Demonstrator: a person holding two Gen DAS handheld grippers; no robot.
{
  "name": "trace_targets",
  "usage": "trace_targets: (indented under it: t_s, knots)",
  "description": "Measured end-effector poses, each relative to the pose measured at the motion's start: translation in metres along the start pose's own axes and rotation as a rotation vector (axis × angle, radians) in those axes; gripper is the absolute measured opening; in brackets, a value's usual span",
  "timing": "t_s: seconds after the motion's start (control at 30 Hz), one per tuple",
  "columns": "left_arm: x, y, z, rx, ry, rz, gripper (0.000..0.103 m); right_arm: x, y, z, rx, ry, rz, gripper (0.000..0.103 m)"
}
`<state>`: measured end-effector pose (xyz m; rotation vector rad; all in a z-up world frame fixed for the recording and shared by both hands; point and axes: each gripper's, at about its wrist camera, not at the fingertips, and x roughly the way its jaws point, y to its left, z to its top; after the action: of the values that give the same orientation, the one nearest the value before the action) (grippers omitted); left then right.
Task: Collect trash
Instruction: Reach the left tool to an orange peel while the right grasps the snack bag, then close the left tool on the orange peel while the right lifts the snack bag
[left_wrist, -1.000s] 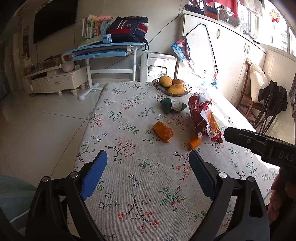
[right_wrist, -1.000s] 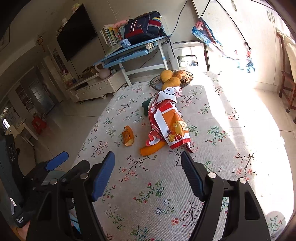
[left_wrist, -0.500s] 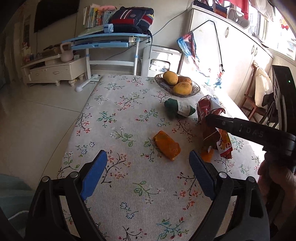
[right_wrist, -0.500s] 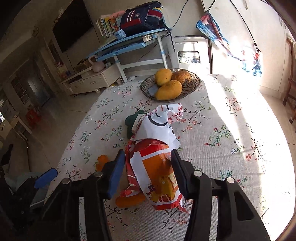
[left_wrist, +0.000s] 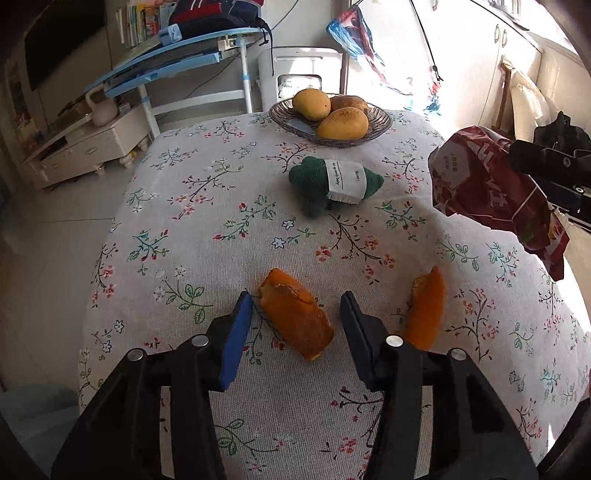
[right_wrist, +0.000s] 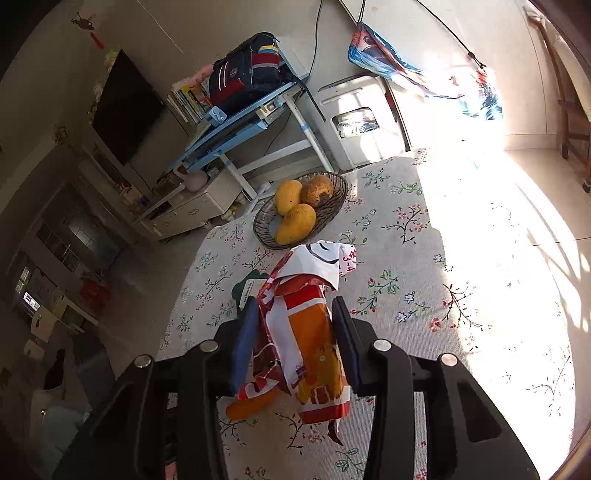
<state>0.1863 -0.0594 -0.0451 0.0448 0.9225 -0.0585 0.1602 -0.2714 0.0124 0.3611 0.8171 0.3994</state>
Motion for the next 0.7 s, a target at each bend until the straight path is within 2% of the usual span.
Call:
trace_targets:
  t_s: [0.03,0.07,0.1,0.2,0.23,0.27,0.33,0.53,0.7]
  knots:
    - [-0.001,0.001,0.0,-0.001,-0.003,-0.008,0.034,0.003,0.001,-0.002,-0.02,0.018,-0.026,0.041]
    - [-0.001,0.002,-0.001,0.0,-0.004,-0.017,0.032,0.008,0.002,-0.003,-0.039,0.042,-0.048,0.041]
    - [-0.003,0.004,-0.002,-0.003,-0.01,-0.035,0.025,0.012,0.003,-0.006,-0.057,0.065,-0.07,0.041]
    - [-0.011,0.009,-0.008,-0.009,-0.027,-0.06,0.02,0.018,0.0,-0.014,-0.104,0.083,-0.135,0.041]
    - [-0.015,0.012,-0.011,-0.014,-0.037,-0.072,0.019,0.017,0.0,-0.015,-0.103,0.078,-0.133,0.04]
    - [-0.019,0.013,-0.015,-0.016,-0.046,-0.077,0.019,0.015,-0.002,-0.015,-0.092,0.075,-0.121,0.04]
    - [-0.028,0.017,-0.022,-0.019,-0.061,-0.093,0.019,0.009,-0.002,-0.016,-0.074,0.07,-0.094,0.025]
    - [-0.05,0.019,-0.041,-0.023,-0.089,-0.146,0.018,-0.014,-0.003,-0.027,-0.003,0.048,-0.009,0.024]
    - [-0.056,0.025,-0.056,-0.046,-0.073,-0.169,0.018,-0.033,-0.014,-0.036,0.136,0.027,0.114,0.023]
